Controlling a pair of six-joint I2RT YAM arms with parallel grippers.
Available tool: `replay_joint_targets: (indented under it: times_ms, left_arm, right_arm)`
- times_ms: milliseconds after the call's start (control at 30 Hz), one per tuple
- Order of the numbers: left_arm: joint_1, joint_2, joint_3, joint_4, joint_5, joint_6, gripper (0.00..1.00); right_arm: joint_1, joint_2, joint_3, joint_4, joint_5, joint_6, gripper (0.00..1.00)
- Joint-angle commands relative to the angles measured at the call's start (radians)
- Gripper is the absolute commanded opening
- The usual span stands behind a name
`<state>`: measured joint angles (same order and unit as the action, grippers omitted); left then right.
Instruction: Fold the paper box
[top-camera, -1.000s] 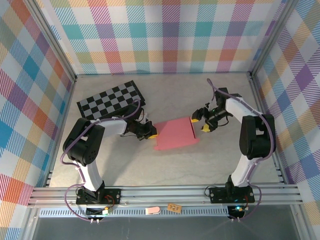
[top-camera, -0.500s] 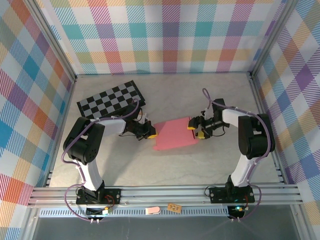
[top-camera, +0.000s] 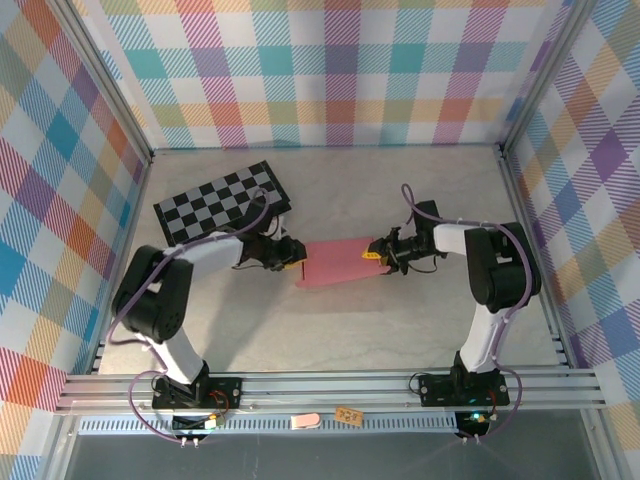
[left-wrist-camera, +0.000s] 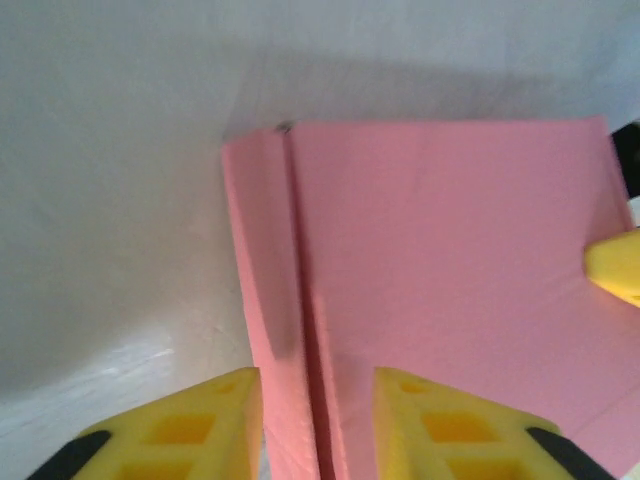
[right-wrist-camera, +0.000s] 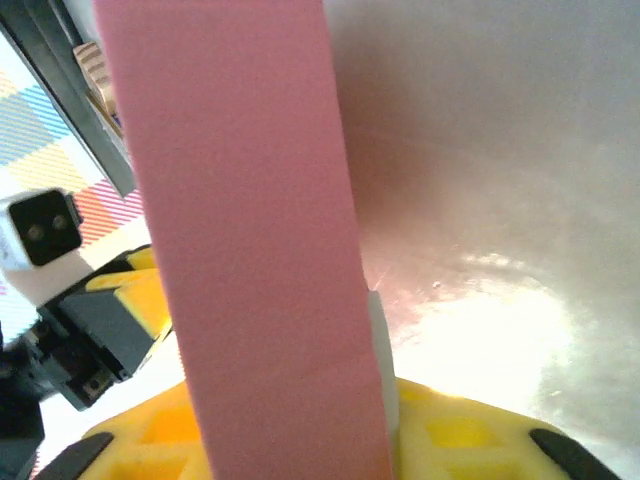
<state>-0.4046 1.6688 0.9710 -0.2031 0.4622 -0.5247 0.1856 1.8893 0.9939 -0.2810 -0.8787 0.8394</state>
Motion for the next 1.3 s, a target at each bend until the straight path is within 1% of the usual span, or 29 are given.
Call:
replay_joint_targets:
  times_ms: [0,33,100,133,200,233,267,300,367,433,500,667,767,833,900,1000,1167,1233,1267]
  left_arm:
    - [-0.032,-0.162,0.055,0.008,-0.179,0.166,0.41]
    - [-0.05,-0.2,0.057,0.035,-0.203,0.218,0.48]
    - [-0.088,-0.252,0.06,0.08,-0.255,0.32,0.66]
    - [-0.092,-0.258,0.067,0.087,-0.244,0.343,0.68]
    - [-0.099,-0.267,0.087,0.103,-0.18,0.409,0.65]
    - [-0.121,-0.28,0.099,0.095,-0.131,0.487,0.64]
    - [-0.158,-0.294,0.124,0.045,-0.094,0.601,0.64]
    - [-0.202,-0.299,0.155,-0.036,-0.097,0.723,0.65]
    - [-0.324,-0.275,0.232,-0.264,-0.203,1.006,0.67]
    - [-0.398,-0.251,0.248,-0.369,-0.286,1.166,0.69]
    - [-0.428,-0.243,0.225,-0.394,-0.315,1.263,0.7]
    - [-0.455,-0.219,0.207,-0.385,-0.355,1.374,0.73]
    - [-0.468,-0.165,0.203,-0.354,-0.43,1.415,0.74]
    - [-0.468,-0.132,0.192,-0.299,-0.467,1.427,0.75]
    - [-0.467,-0.101,0.194,-0.258,-0.468,1.437,0.75]
    - [-0.467,-0.048,0.221,-0.249,-0.459,1.441,0.75]
    - [-0.467,0.027,0.256,-0.197,-0.498,1.451,0.74]
    - [-0.465,0.055,0.285,-0.186,-0.511,1.424,0.73]
    - [-0.463,0.071,0.309,-0.199,-0.508,1.406,0.7]
  right_arm:
    - [-0.003,0.042,0.056,-0.222,0.035,0.139,0.21]
    - [-0.007,0.055,0.073,-0.273,0.017,0.15,0.21]
    - [-0.01,0.068,0.112,-0.374,-0.008,0.149,0.21]
    - [-0.013,0.068,0.127,-0.414,-0.012,0.144,0.21]
    - [-0.02,0.071,0.169,-0.519,-0.013,0.124,0.21]
    - [-0.031,0.071,0.188,-0.576,-0.014,0.113,0.22]
    - [-0.043,0.069,0.197,-0.606,-0.023,0.107,0.22]
    - [-0.052,0.067,0.208,-0.638,-0.027,0.095,0.22]
    - [-0.072,0.073,0.249,-0.735,-0.01,0.042,0.22]
    - [-0.085,0.087,0.271,-0.788,-0.011,0.008,0.22]
    - [-0.093,0.102,0.275,-0.803,-0.027,0.0,0.22]
    - [-0.094,0.137,0.3,-0.843,-0.035,-0.025,0.22]
    - [-0.094,0.151,0.319,-0.874,-0.03,-0.05,0.22]
    - [-0.094,0.154,0.324,-0.883,-0.033,-0.058,0.22]
    - [-0.095,0.159,0.329,-0.89,-0.035,-0.06,0.22]
    - [-0.094,0.163,0.336,-0.894,-0.041,-0.063,0.23]
    - [-0.095,0.165,0.336,-0.894,-0.058,-0.06,0.23]
    - [-0.097,0.165,0.334,-0.895,-0.065,-0.06,0.23]
    - [-0.098,0.165,0.336,-0.898,-0.065,-0.063,0.24]
